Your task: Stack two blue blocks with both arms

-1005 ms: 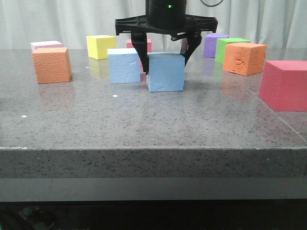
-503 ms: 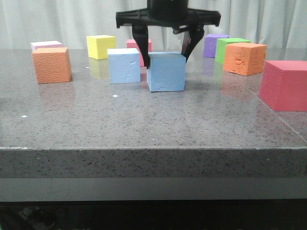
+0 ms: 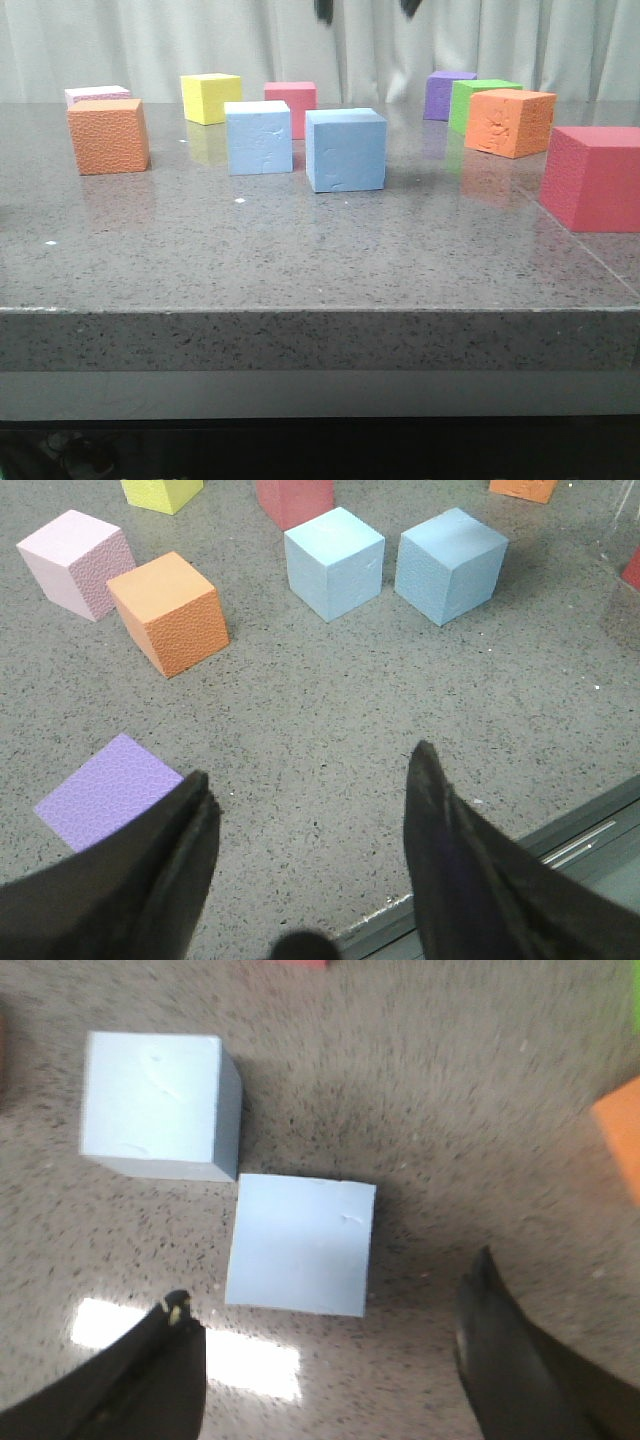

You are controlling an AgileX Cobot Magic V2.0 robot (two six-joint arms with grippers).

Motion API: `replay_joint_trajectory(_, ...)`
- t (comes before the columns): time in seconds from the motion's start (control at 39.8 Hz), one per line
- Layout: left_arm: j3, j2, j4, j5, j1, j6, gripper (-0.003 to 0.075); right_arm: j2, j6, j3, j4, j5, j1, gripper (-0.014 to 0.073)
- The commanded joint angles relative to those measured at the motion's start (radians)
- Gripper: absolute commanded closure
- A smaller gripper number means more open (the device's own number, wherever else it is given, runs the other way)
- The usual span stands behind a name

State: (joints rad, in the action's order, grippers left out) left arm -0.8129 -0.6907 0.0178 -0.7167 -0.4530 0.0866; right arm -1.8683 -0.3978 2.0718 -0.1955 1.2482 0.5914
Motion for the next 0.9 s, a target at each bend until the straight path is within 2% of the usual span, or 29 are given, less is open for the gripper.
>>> replay_joint_trajectory(0.0, -0.032, -0.004, 0.003, 0.064, -0.01, -0.003, 0.0322, 0.13, 0.113, 0.017, -0.016, 0.086, -0.015, 0.0064)
replay_joint_trajectory(0.15, -0.032, -0.004, 0.003, 0.064, -0.01, -0.003, 0.0322, 0.233, 0.167, -0.083, 0.038, 0.046, -0.068, 0.0064)
replay_joint_trajectory(0.43, -0.032, -0.004, 0.003, 0.064, -0.01, -0.003, 0.0322, 0.388, 0.34, -0.393, 0.28, -0.102, -0.313, 0.0067)
replay_joint_trajectory(0.55, -0.032, -0.004, 0.003, 0.064, -0.01, -0.003, 0.0322, 0.461, 0.438, -0.533, 0.354, -0.189, -0.386, 0.0067)
replay_joint_trajectory(0.88, -0.032, -0.004, 0.003, 0.064, -0.01, -0.003, 0.0322, 0.711, 0.497, -0.858, 0.356, -0.372, -0.389, 0.0067)
